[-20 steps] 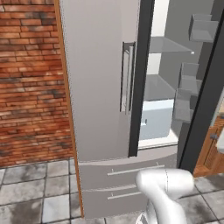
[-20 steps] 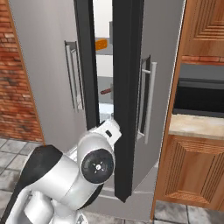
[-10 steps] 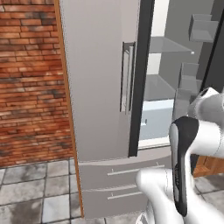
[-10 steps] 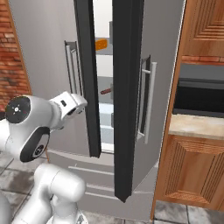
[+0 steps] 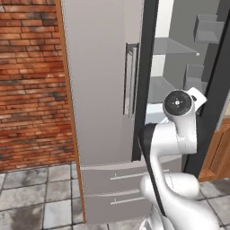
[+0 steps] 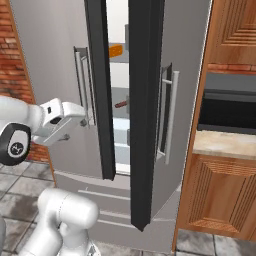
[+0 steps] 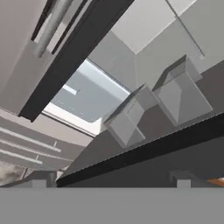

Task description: Retrieve the sausage and cheese from the fridge and place them on the cutting board on the counter.

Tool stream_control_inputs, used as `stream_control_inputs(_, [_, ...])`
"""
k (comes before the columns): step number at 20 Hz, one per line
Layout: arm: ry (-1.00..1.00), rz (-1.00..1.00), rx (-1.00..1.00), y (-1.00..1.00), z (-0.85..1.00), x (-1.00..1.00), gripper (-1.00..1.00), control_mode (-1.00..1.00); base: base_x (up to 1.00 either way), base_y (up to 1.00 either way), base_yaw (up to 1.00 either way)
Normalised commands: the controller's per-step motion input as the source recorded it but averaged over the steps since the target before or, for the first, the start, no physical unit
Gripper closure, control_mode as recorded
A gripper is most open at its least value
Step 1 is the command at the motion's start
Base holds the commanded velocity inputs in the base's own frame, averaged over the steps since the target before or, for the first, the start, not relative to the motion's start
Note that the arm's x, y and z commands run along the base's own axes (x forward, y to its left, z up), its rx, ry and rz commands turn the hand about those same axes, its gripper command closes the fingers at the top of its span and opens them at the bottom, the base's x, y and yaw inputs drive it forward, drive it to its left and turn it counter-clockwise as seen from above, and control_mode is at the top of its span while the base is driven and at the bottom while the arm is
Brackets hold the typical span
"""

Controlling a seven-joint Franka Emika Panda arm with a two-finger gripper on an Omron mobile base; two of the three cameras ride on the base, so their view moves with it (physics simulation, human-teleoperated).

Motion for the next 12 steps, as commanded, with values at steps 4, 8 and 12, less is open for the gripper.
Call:
stream_control_inputs(4, [-0.02, -0.25, -0.01, -0.15, 0.00, 0.21, -1.00, -1.00, 0.00, 0.00, 0.00])
stream_control_inputs(8, [-0.11, -0.08, 0.00, -0.05, 0.05, 0.05, -1.00, -1.00, 0.00, 0.00, 0.00])
stream_control_inputs(12, [-0.25, 0.03, 0.00, -0.02, 0.06, 0.00, -1.00, -1.00, 0.00, 0.00, 0.00])
